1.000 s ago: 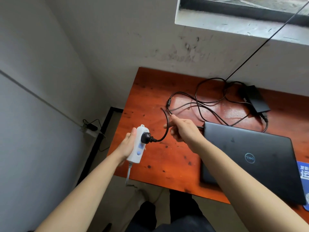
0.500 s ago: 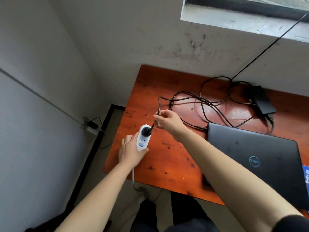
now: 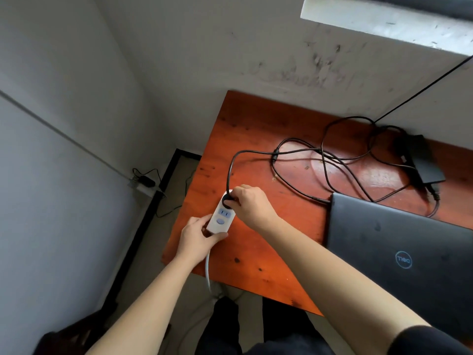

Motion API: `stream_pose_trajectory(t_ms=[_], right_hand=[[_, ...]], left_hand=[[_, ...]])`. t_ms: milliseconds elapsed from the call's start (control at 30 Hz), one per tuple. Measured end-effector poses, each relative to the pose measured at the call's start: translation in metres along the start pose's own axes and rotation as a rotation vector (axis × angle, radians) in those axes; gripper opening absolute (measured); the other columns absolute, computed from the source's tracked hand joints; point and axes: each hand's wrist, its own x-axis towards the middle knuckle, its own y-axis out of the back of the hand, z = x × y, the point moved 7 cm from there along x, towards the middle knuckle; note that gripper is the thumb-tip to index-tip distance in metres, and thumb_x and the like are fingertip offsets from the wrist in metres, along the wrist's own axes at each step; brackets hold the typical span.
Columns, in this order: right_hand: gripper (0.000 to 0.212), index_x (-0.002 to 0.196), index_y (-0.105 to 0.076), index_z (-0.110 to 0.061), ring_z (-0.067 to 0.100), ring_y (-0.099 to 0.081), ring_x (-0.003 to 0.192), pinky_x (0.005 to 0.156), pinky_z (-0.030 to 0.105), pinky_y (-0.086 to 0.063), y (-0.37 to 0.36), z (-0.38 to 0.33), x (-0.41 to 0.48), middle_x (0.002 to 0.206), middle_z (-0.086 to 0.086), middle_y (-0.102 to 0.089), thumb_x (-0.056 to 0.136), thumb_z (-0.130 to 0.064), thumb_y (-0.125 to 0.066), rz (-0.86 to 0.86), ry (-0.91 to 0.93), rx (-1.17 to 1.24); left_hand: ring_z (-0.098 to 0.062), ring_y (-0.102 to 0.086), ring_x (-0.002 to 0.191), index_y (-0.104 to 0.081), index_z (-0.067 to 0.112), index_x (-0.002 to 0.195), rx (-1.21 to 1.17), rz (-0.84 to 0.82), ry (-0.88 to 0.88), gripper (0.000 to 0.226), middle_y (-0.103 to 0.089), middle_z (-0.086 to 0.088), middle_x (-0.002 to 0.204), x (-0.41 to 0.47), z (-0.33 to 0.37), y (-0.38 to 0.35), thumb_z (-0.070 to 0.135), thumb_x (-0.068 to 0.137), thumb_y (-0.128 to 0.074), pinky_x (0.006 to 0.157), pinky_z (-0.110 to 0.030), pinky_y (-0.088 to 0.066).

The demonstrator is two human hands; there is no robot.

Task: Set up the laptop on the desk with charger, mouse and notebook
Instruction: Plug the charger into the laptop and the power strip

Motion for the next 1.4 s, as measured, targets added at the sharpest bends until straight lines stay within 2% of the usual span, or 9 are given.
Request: stream_pose_trajectory(t_ms=[300,467,567,667,733,933,1133,1267,1400], right_hand=[[0.020,0.088,-0.057,-0.009,0.027,-0.054,0.066,0.055,0.031,-0.034,-0.005,0.006,-0.008,0.084,0.005,-0.063,0.093,-0.025,-0.067,0.090,-0.008,-0.006],[0.019,0.103,-0.065,-0.020,0.027,-0.065,0.092,0.069,0.035,-0.052,0.004,0.001,0.010,0.101,0.001,-0.071,0.091,-0.035,-0.065,-0.104,-0.213,-0.111],[0.036,0.128,-0.059,-0.025,0.029,-0.064,0.111,0.078,0.036,-0.053,0.013,0.005,-0.011,0.124,0.003,-0.067,0.093,-0.034,-0.059,-0.200,-0.276,-0.125],[0.054,0.151,-0.039,-0.027,0.028,-0.048,0.137,0.102,0.043,-0.047,0.043,0.011,-0.046,0.156,0.003,-0.044,0.101,-0.044,-0.047,-0.088,-0.202,-0.216],[0.058,0.155,-0.033,-0.025,0.029,-0.038,0.144,0.112,0.044,-0.039,0.074,0.019,-0.062,0.162,0.006,-0.034,0.103,-0.051,-0.039,0.057,-0.150,-0.320],[0.060,0.155,-0.037,-0.022,0.037,-0.032,0.148,0.117,0.049,-0.029,0.161,0.011,-0.069,0.163,0.014,-0.030,0.102,-0.051,-0.040,0.331,0.013,-0.438],[0.062,0.153,-0.039,-0.018,0.039,-0.036,0.145,0.116,0.052,-0.032,0.181,-0.027,-0.077,0.160,0.018,-0.034,0.102,-0.053,-0.039,0.364,0.291,-0.360],[0.065,0.153,-0.036,-0.020,0.040,-0.033,0.146,0.117,0.054,-0.030,0.142,-0.069,-0.091,0.162,0.018,-0.030,0.101,-0.058,-0.030,0.226,0.513,-0.341],[0.065,0.153,-0.039,-0.019,0.042,-0.032,0.146,0.117,0.056,-0.028,0.072,-0.158,-0.139,0.162,0.021,-0.028,0.100,-0.056,-0.041,0.053,0.743,-0.268]], left_hand=[[-0.008,-0.049,0.096,-0.059,0.028,0.134,-0.008,-0.045,-0.006,0.073,-0.050,0.012,0.103,0.010,-0.010,-0.003,0.054,0.069,-0.080,0.073,-0.012,-0.033],[-0.011,-0.046,0.095,-0.049,0.038,0.139,0.121,-0.099,-0.029,0.069,-0.047,0.008,0.101,0.009,-0.007,-0.003,0.064,0.078,-0.067,0.080,-0.024,-0.037],[-0.019,-0.047,0.107,-0.041,0.039,0.144,0.373,-0.078,-0.080,0.065,-0.051,0.002,0.112,-0.006,0.005,0.001,0.072,0.087,-0.040,0.085,-0.032,-0.042],[-0.025,-0.035,0.133,-0.032,0.030,0.150,0.534,0.079,-0.094,0.072,-0.045,-0.006,0.142,-0.017,0.026,0.029,0.069,0.092,-0.015,0.106,-0.049,-0.033],[-0.028,-0.028,0.141,-0.031,0.027,0.150,0.594,0.203,-0.151,0.073,-0.039,-0.010,0.150,-0.021,0.052,0.058,0.066,0.093,-0.009,0.109,-0.054,-0.029],[-0.040,-0.040,0.132,-0.051,0.016,0.139,0.598,0.661,-0.330,0.060,-0.047,-0.021,0.143,-0.059,0.144,0.148,0.053,0.096,-0.032,0.103,-0.060,-0.033],[-0.040,-0.041,0.131,-0.044,0.015,0.144,0.582,0.862,-0.069,0.061,-0.041,-0.021,0.148,-0.139,0.156,0.164,0.052,0.098,-0.033,0.101,-0.055,-0.037],[-0.038,-0.031,0.140,-0.038,0.017,0.148,0.659,0.829,0.142,0.062,-0.032,-0.019,0.154,-0.210,0.122,0.152,0.055,0.099,-0.028,0.108,-0.058,-0.031],[-0.037,-0.029,0.141,-0.035,0.016,0.148,0.736,0.871,0.390,0.065,-0.030,-0.019,0.155,-0.331,0.060,0.163,0.056,0.097,-0.031,0.109,-0.058,-0.029]])
